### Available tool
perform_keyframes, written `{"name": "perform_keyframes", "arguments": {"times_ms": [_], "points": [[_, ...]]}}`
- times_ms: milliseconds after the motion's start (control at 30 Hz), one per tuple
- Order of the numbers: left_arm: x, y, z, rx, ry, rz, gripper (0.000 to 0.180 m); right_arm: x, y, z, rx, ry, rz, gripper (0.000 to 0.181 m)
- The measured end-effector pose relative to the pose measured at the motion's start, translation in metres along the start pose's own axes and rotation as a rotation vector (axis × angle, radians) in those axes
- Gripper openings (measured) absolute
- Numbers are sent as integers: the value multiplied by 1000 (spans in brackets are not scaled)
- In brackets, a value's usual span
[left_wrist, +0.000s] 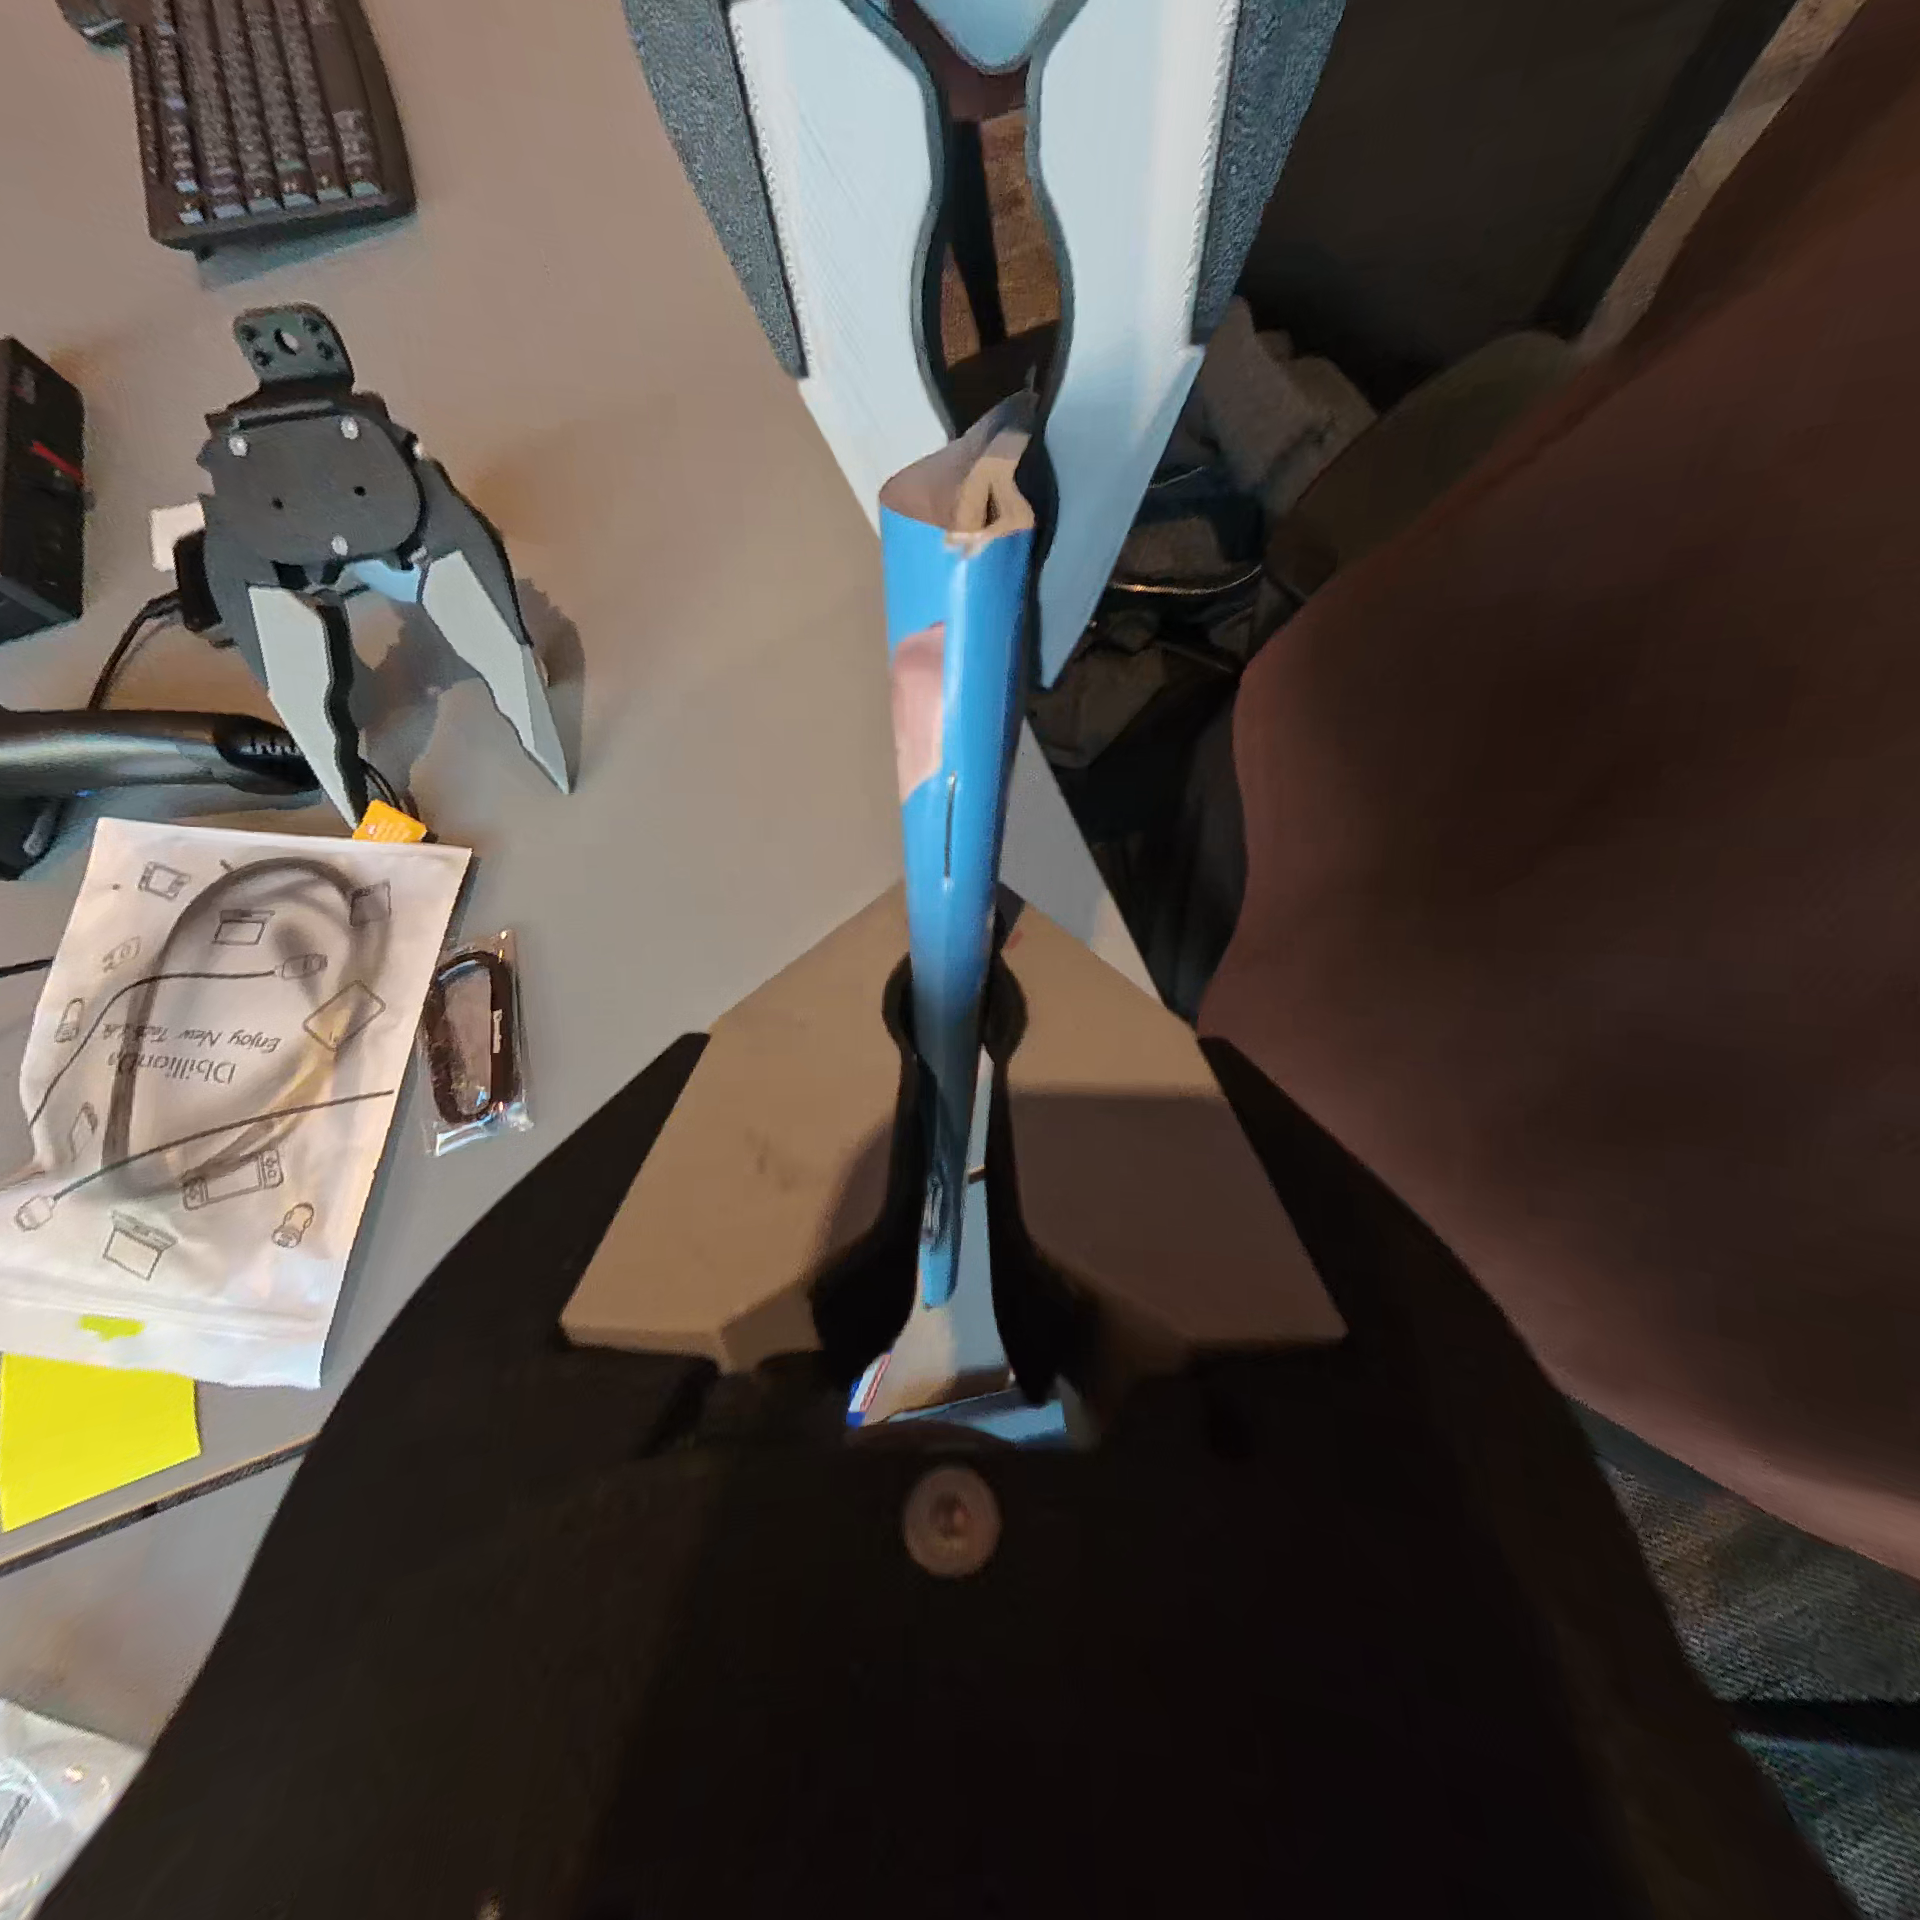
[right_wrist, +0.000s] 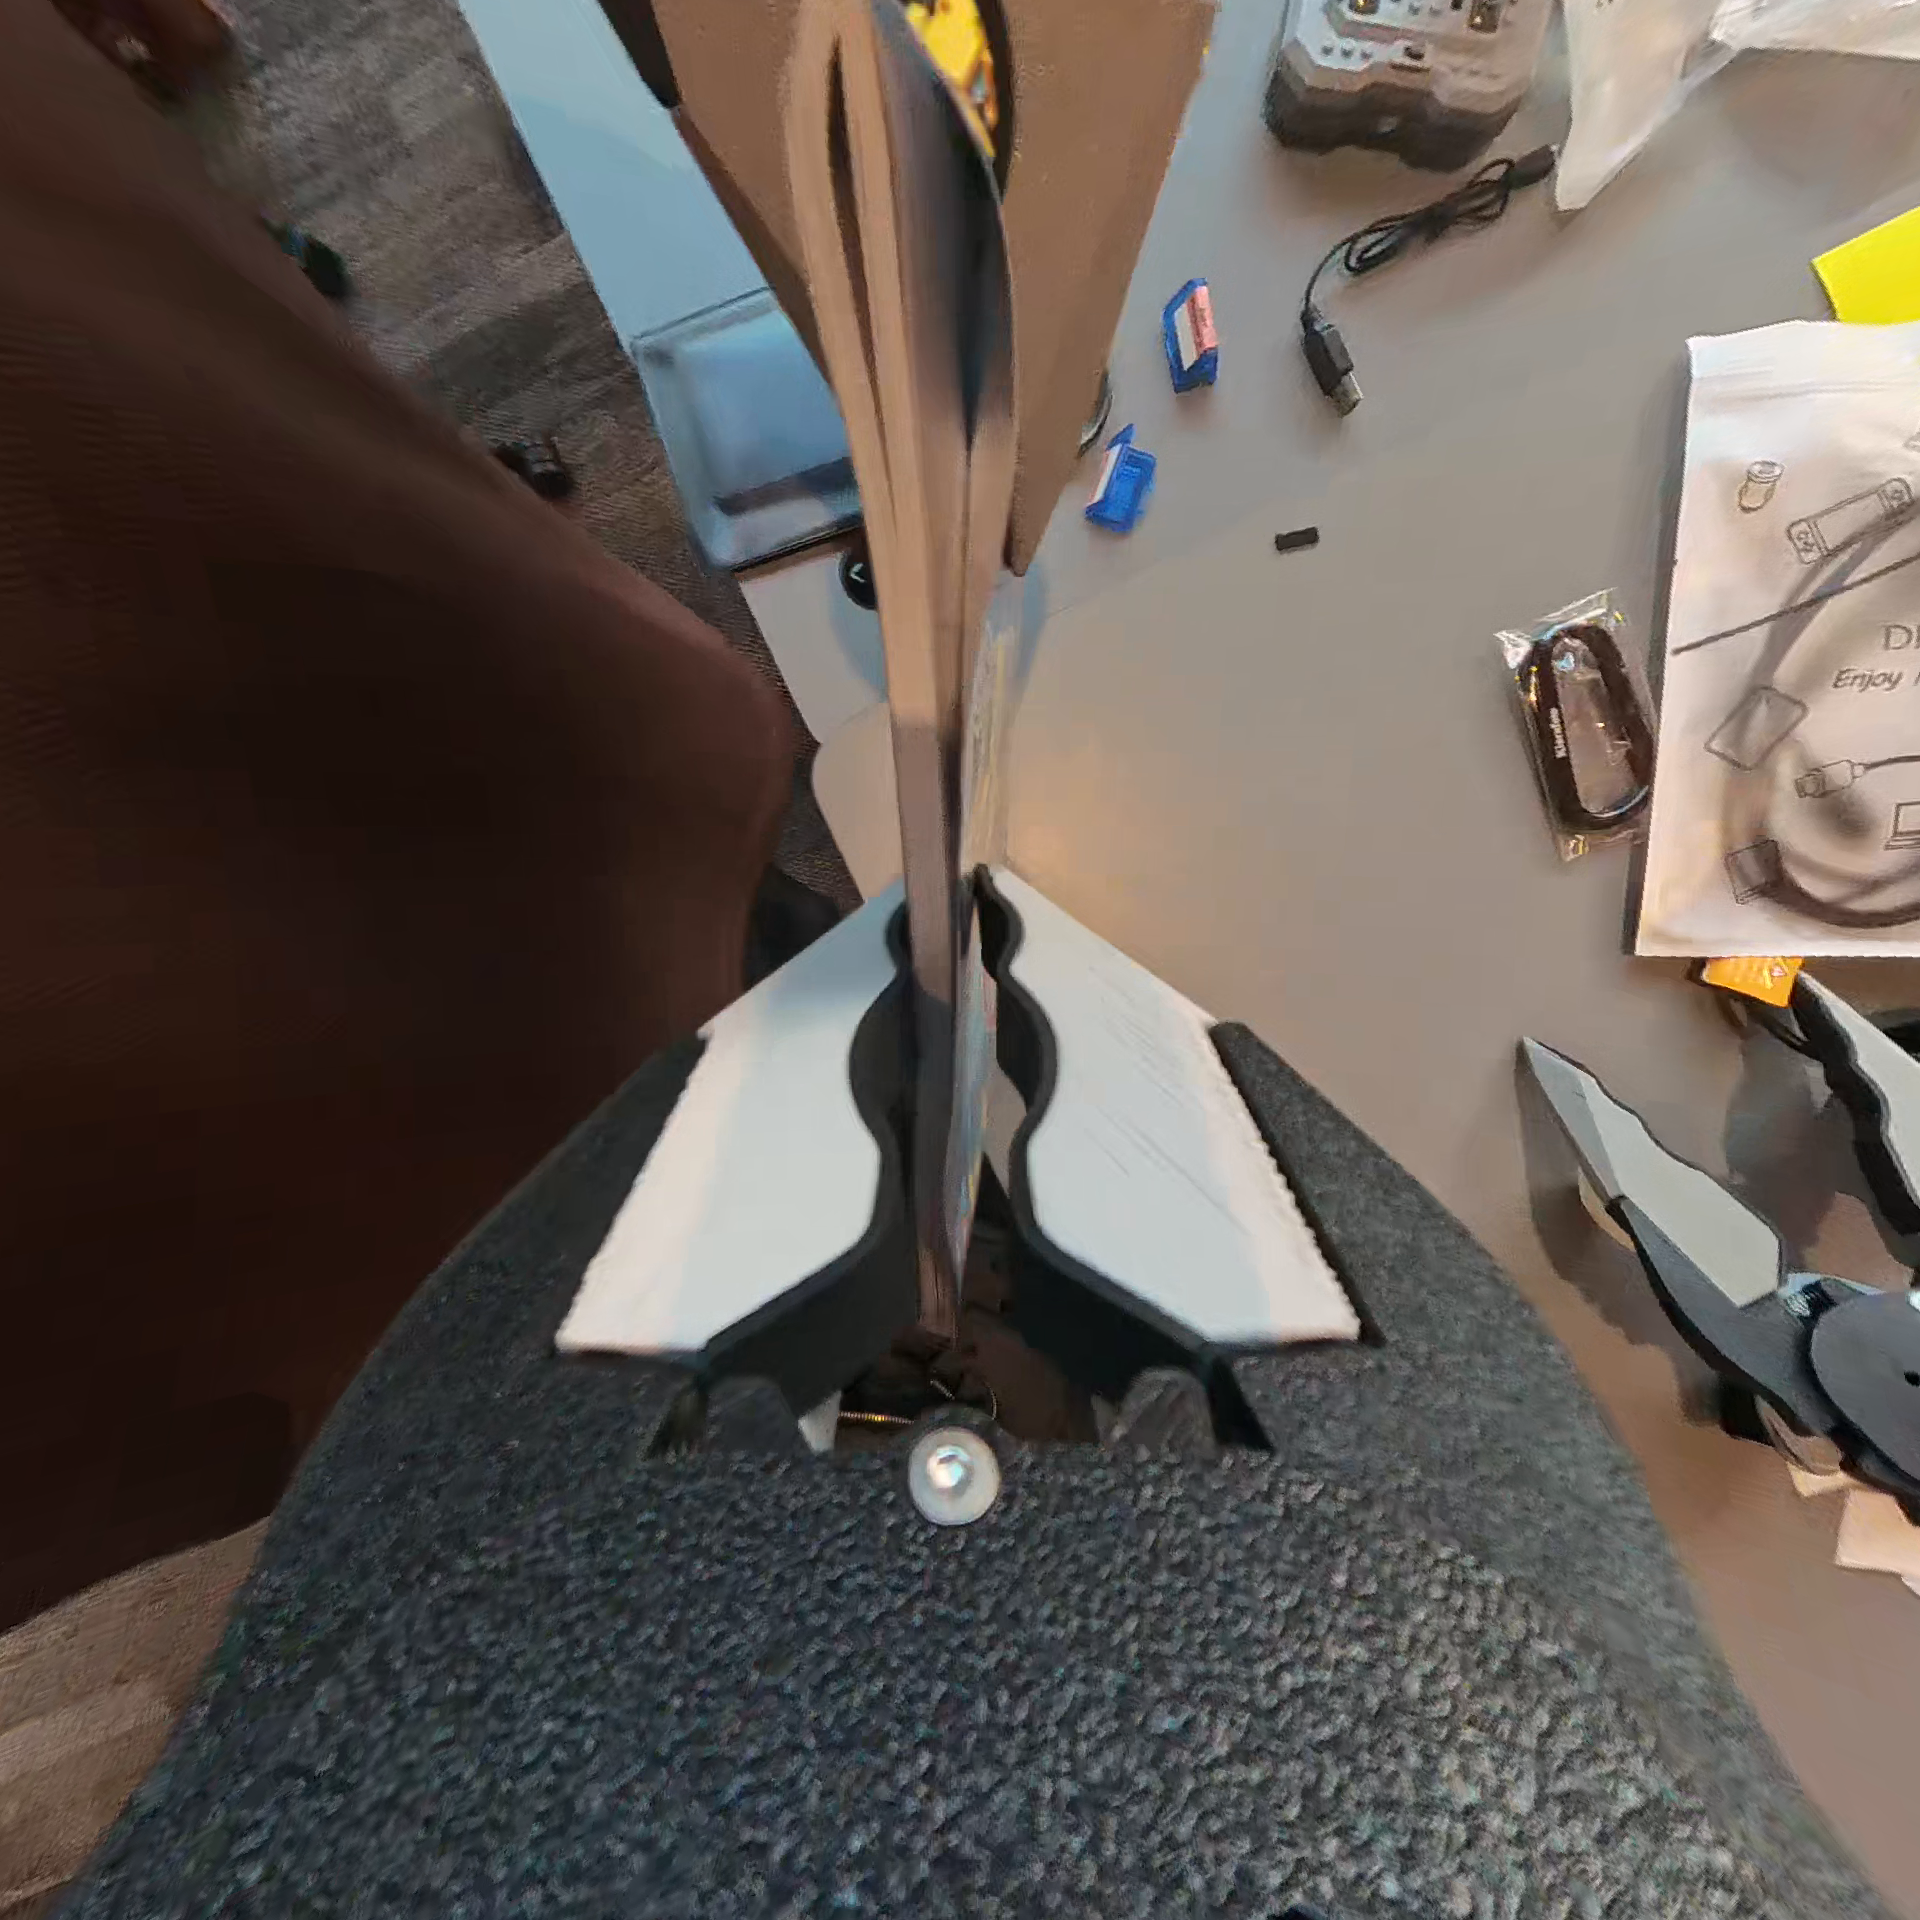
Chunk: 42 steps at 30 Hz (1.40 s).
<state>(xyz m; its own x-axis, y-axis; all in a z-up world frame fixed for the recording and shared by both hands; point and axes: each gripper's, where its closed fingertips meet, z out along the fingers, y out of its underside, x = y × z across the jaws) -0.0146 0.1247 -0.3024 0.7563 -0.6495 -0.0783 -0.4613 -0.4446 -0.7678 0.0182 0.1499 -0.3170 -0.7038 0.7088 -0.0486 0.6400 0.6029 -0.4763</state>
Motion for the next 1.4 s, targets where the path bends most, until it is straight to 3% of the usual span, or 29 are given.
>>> {"name": "perform_keyframes", "arguments": {"times_ms": [100, 200, 267, 367, 433, 500, 600, 833, 1267, 1400], "points": [[-8, 13, 3, 6, -46, -69, 3, 16, -1, 11, -4, 39, 63, 3], [-41, 39, -2, -48, -218, -238, 15, 47, 3, 14, -44, 159, 83, 3], [-50, 62, -8, -103, -252, -400, 50, 73, 13, 16, -104, 243, 78, 3], [-45, 80, -20, -71, -238, -578, 41, 117, 31, 21, -266, 415, -12, 3], [-38, 86, -25, -45, -262, -601, 32, 144, 39, 29, -362, 513, -88, 3], [-32, 96, -24, -78, -320, -612, 35, 161, 48, 43, -438, 551, -131, 3], [-11, 103, -6, -142, -312, -654, 45, 160, 62, 68, -504, 513, -147, 3], [34, 114, 22, -194, -240, -656, 41, 108, 85, 91, -534, 371, -149, 4], [48, 122, 29, -183, -199, -680, 37, 3, 81, 79, -423, 47, 34, 3], [49, 121, 30, -173, -202, -682, 37, 15, 73, 57, -396, 83, 41, 3]]}}
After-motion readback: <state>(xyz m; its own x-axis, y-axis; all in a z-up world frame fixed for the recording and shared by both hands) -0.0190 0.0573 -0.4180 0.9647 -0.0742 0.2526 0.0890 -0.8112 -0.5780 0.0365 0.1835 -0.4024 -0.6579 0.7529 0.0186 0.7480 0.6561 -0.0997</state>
